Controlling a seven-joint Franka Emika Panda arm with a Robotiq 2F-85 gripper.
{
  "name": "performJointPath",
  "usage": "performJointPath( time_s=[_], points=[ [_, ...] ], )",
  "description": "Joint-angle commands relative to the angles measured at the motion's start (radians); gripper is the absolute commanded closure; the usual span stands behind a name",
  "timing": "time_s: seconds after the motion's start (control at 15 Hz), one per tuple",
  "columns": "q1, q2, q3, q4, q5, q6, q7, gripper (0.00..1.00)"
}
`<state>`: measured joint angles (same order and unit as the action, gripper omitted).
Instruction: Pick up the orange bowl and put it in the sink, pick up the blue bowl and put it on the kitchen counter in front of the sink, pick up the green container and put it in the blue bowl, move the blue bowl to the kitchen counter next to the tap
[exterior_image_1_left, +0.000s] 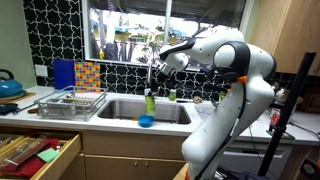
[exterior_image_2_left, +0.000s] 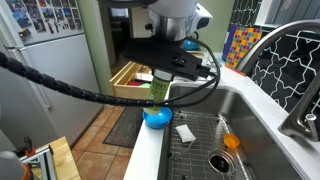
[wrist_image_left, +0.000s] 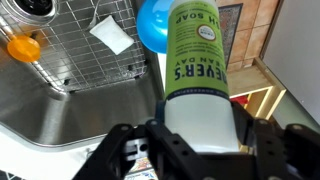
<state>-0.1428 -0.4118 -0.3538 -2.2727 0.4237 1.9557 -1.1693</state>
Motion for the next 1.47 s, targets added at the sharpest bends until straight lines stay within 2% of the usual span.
performJointPath(
  time_s=[0.0,0.33,1.13,1.2,1.27,1.33,1.4],
  points=[
    [0.028,-0.029,-0.020,-0.075,0.072,0.034,-0.119,0.61],
    [0.040,-0.020,-0.010,-0.117,0.112,0.150,-0.276,0.61],
    [0.048,-0.011,-0.008,-0.193,0.147,0.214,-0.391,0.61],
    [0.048,-0.011,-0.008,-0.194,0.147,0.213,-0.393,0.57],
    [0.048,-0.011,-0.008,-0.195,0.147,0.215,-0.397,0.44],
    [0.048,-0.010,-0.008,-0.195,0.147,0.215,-0.401,0.20],
    [0.047,-0.010,-0.008,-0.194,0.147,0.214,-0.402,0.18]
  ],
)
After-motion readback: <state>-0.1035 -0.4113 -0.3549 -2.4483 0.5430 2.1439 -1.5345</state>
